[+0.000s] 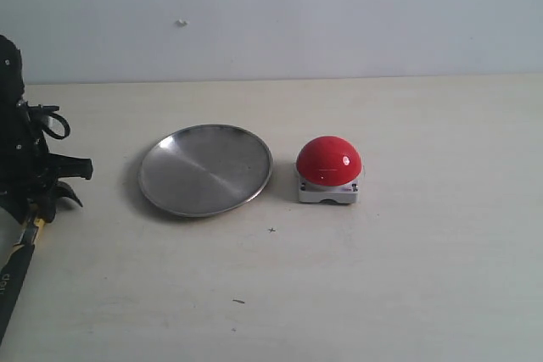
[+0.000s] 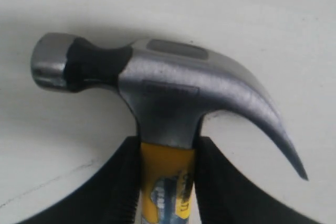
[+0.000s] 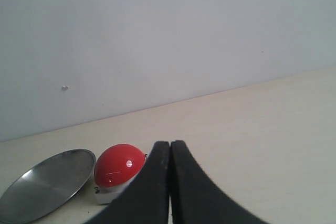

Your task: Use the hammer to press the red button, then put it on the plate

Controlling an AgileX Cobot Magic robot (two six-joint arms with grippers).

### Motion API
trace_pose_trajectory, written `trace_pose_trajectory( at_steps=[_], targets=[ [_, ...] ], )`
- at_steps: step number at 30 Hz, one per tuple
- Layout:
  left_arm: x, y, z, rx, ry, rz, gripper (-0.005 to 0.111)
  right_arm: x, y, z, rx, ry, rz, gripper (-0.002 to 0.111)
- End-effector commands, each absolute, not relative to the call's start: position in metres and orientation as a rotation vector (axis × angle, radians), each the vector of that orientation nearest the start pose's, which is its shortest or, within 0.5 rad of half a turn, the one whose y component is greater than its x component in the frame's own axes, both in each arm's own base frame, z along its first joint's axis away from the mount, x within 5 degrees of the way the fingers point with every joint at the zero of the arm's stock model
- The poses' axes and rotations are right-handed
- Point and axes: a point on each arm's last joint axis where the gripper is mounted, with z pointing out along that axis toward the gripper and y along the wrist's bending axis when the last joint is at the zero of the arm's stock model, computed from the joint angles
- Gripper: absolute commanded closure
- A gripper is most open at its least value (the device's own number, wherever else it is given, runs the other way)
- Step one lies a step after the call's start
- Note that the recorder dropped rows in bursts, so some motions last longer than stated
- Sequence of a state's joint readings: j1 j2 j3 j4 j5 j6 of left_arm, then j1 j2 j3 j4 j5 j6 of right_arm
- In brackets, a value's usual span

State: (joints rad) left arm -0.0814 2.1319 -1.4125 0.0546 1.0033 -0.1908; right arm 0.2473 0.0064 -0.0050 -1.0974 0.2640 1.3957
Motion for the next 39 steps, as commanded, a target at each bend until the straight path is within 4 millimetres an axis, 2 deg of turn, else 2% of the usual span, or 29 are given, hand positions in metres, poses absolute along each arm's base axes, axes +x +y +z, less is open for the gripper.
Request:
trace_pose_trajectory(
  at_steps=[1, 11, 21, 26, 31, 39],
  targets=[
    [0.393, -0.028, 0.132, -0.113, 3.169, 0.062, 0.107, 0.057, -0.007, 0.204, 0.221, 1.585, 0.236, 0.108],
    [0.393, -0.033, 0.135, -0.066, 3.163, -0.025, 0.107, 0.057, -0.007, 0.204, 0.221, 1.585, 0.236, 0.108],
    [0.392, -0.035, 0.163, -0.064, 3.104, -0.062, 0.107, 0.057, -0.007, 0.204, 0.221, 1.585, 0.236, 0.108],
    [0.391, -0.046, 0.183, -0.03, 3.076, -0.252, 0.107, 0.057, -0.007, 0.204, 0.221, 1.585, 0.236, 0.108],
    [0.387, -0.049, 0.183, 0.014, 3.115, -0.307, 0.107, 0.057, -0.007, 0.204, 0.221, 1.585, 0.236, 0.108],
    [0.386, -0.063, 0.188, 0.12, 3.073, -0.567, 0.107, 0.057, -0.007, 0.204, 0.221, 1.585, 0.236, 0.108]
  ],
)
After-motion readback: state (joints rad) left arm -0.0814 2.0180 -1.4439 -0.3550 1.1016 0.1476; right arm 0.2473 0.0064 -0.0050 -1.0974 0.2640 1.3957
